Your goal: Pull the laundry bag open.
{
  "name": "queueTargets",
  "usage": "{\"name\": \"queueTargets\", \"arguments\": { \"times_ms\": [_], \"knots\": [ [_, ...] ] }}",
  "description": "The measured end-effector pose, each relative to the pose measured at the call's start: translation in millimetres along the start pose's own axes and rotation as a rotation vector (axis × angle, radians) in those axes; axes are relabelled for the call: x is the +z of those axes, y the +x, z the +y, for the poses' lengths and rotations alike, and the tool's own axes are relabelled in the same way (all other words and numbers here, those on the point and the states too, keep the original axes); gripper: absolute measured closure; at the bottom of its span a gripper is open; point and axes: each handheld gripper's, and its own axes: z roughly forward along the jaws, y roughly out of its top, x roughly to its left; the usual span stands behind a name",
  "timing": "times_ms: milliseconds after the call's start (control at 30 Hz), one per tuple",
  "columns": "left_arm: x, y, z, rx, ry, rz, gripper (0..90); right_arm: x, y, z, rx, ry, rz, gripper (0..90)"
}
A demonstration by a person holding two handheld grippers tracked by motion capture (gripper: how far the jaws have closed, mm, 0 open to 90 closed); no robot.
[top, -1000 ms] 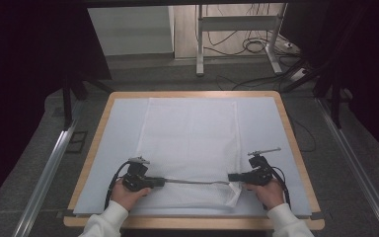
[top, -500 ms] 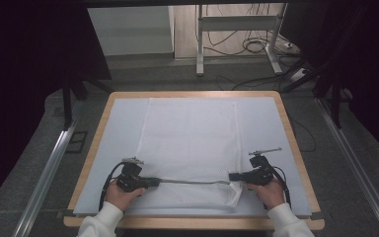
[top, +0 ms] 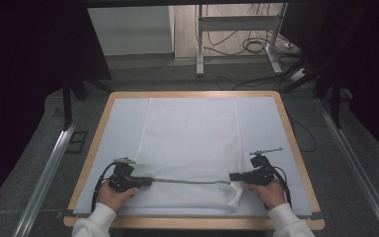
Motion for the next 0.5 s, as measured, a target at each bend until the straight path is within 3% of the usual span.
{"name": "queueTargets", "arguments": {
  "times_ms": [500],
  "knots": [
    [-13.3, 12.8, -9.5, -0.025, -0.013, 0.015, 87.0, 0.7, -0.8, -0.1, -0.005, 0.004, 0.001, 88.8]
  ]
}}
